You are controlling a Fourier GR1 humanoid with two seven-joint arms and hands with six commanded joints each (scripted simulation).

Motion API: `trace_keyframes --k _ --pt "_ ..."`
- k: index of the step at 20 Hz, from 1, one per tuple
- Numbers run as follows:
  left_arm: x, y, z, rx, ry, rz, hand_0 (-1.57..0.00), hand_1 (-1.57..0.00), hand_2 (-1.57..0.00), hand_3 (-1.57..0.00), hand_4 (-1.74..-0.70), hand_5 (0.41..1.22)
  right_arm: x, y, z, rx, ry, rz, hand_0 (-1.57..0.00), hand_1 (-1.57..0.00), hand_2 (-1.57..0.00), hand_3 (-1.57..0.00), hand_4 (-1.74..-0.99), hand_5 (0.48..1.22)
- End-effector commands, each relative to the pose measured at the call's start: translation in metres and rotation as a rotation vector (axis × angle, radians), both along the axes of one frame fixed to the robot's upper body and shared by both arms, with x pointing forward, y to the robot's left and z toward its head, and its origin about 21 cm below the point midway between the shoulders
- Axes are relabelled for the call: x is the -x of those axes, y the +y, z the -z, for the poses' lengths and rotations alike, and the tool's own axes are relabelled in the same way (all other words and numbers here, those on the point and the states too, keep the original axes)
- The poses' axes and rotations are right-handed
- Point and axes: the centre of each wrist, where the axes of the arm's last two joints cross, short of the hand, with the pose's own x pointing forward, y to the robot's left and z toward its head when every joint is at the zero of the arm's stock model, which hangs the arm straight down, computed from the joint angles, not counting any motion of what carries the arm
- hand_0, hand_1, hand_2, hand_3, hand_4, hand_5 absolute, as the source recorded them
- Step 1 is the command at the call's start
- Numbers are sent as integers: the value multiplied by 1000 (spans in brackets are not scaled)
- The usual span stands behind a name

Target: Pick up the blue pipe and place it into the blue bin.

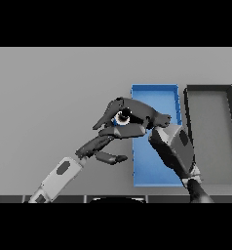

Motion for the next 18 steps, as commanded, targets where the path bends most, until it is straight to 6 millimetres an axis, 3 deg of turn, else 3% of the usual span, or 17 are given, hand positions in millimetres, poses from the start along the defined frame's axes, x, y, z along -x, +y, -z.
trace_keyframes --k 1,5,7,13,14,18 --pt "1 3 0 5 -3 7 0 0 0 1 -867 486 -5 -3 -13 -23 -36 0 -1571 -1571 -1571 -1571 -1495 1221" --pt "0 1 -3 -4 -9 2 1 1 1 1 -860 484 -31 -23 -45 -85 -45 178 -1571 -1571 -1571 -1571 -1497 1221" --pt "3 3 -2 -7 1 -4 1 1 1 1 -850 484 -48 -41 -49 -76 -48 296 -1571 -1571 -1571 -1571 -1498 1221" --pt "1 10 -6 -19 -22 -28 1 1 1 1 -829 465 -92 -98 -10 10 143 589 -1571 -1571 -1571 -1571 -1499 1221" --pt "3 10 -4 -19 -19 -31 1 1 1 1 -827 463 -95 -112 2 33 180 641 -1571 -1571 -1571 -1571 -1499 1221" --pt "0 12 -6 -26 -22 -36 1 1 1 1 -828 463 -98 -135 53 115 340 748 -1571 -1571 -1571 -1571 -1499 1221"
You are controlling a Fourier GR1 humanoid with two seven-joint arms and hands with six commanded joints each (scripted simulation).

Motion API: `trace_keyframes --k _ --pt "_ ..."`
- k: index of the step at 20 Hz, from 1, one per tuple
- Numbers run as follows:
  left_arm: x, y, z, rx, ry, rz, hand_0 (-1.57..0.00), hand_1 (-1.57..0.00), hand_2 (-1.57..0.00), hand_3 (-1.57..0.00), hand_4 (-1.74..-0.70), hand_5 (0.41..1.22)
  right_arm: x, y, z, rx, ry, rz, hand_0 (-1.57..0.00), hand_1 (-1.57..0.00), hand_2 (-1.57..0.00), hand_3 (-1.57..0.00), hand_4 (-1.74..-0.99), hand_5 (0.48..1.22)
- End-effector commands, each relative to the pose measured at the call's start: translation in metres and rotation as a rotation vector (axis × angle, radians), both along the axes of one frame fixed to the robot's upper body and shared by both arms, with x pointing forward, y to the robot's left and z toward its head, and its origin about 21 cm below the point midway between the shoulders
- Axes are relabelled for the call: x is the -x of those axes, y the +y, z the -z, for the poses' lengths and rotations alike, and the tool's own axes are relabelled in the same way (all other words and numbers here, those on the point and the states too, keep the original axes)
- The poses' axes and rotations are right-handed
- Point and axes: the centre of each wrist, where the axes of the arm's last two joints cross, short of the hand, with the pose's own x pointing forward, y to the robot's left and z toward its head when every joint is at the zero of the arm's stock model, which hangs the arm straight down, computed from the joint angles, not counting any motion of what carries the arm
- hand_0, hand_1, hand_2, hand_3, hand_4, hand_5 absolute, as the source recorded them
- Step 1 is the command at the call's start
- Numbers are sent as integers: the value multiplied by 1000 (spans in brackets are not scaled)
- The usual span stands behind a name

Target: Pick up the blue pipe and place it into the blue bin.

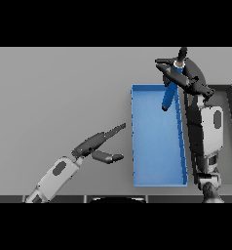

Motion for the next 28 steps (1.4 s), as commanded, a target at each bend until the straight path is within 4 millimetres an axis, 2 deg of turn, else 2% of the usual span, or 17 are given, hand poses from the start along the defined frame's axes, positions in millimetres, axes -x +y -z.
trace_keyframes --k 1,6,8,9,12,14,15,17,19,20,22,24,26,28 --pt "-1 0 0 -7 2 2 1 1 1 1 -827 464 2 -4 8 6 28 30 -1571 -1571 -1571 -1571 -1499 1221" --pt "4 1 1 8 -1 10 1 1 1 1 -829 470 16 -25 74 58 246 186 -1571 -1571 -1571 -1571 -1499 1221" --pt "6 1 0 2 -4 13 1 1 1 1 -826 470 25 -29 88 93 301 204 -1571 -1571 -1571 -1080 -1586 1221" --pt "7 0 1 -3 2 11 1 1 1 1 -827 471 28 -26 96 117 333 205 -1571 -1571 -1571 -1178 -1569 1221" --pt "3 -2 0 -7 10 2 1 1 1 1 -826 475 39 -22 118 180 431 202 -1571 -1571 -1571 -693 -1653 1205" --pt "8 -3 2 -4 14 10 1 1 1 1 -827 474 44 -24 130 206 523 234 -1571 -1571 -1571 -1009 -1583 1199" --pt "5 -1 3 -9 21 -2 1 1 1 1 -829 474 42 -22 133 189 576 256 -1465 -1382 -1333 -807 -1534 1190" --pt "7 -2 2 -1 8 7 1 1 1 1 -829 476 42 -23 138 198 653 230 -937 -884 -853 -516 -1404 1159" --pt "7 -4 -2 0 -5 9 1 1 1 1 -828 476 43 -21 139 213 705 219 -599 -566 -545 -330 -1302 1182" --pt "7 -4 -1 -10 0 2 1 1 1 1 -826 477 43 -17 136 255 691 177 -479 -452 -436 -264 -1264 1139" --pt "6 -5 -1 -5 2 4 1 1 1 1 -829 477 47 -15 129 381 631 104 -306 -289 -279 -169 -1215 1044" --pt "7 -3 -1 2 2 7 1 1 1 1 -830 475 49 -13 129 436 613 87 -196 -185 -178 -107 -1199 967" --pt "10 -5 2 6 6 10 1 1 1 1 -831 472 49 -11 124 484 594 61 -154 -118 -114 -68 -1192 907" --pt "7 -2 -1 -4 -1 1 1 1 1 1 -832 471 52 -11 128 491 598 65 -98 -75 -72 -43 -1188 861"
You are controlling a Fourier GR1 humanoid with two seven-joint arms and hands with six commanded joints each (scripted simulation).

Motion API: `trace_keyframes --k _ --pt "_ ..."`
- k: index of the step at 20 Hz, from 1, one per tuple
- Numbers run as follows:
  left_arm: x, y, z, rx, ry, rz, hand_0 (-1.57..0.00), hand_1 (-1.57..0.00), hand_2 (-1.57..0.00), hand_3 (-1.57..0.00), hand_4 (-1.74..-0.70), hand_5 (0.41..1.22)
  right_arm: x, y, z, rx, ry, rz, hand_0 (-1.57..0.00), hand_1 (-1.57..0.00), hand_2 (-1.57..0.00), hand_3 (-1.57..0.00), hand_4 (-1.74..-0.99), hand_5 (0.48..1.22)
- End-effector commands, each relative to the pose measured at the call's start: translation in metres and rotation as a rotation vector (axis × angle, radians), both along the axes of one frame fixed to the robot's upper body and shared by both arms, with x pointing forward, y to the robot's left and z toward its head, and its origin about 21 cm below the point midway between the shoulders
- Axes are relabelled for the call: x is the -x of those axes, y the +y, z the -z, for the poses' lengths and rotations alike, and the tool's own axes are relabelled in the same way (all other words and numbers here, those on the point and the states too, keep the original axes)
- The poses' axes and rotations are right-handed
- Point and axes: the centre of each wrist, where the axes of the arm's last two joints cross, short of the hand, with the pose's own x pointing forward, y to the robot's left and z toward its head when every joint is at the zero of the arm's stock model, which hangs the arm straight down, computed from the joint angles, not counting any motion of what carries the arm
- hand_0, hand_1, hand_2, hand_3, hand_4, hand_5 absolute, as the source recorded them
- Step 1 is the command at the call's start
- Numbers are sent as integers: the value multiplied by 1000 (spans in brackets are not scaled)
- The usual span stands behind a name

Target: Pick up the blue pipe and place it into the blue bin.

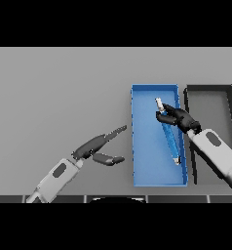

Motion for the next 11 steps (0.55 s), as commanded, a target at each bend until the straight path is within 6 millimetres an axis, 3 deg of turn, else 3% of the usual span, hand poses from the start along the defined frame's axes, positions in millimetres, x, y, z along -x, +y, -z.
trace_keyframes --k 1,7,11 --pt "4 0 2 5 -2 3 1 1 1 1 -830 471 1 1 5 6 -3 10 -79 -60 -58 -35 -1196 838" --pt "4 1 3 -3 -10 8 1 1 1 1 -826 471 -1 0 1 12 -22 13 -20 -15 -14 -8 -1186 774" --pt "5 5 4 0 -8 2 1 1 1 1 -826 474 1 2 -1 23 -22 1 -20 -15 -14 -8 -1186 769"
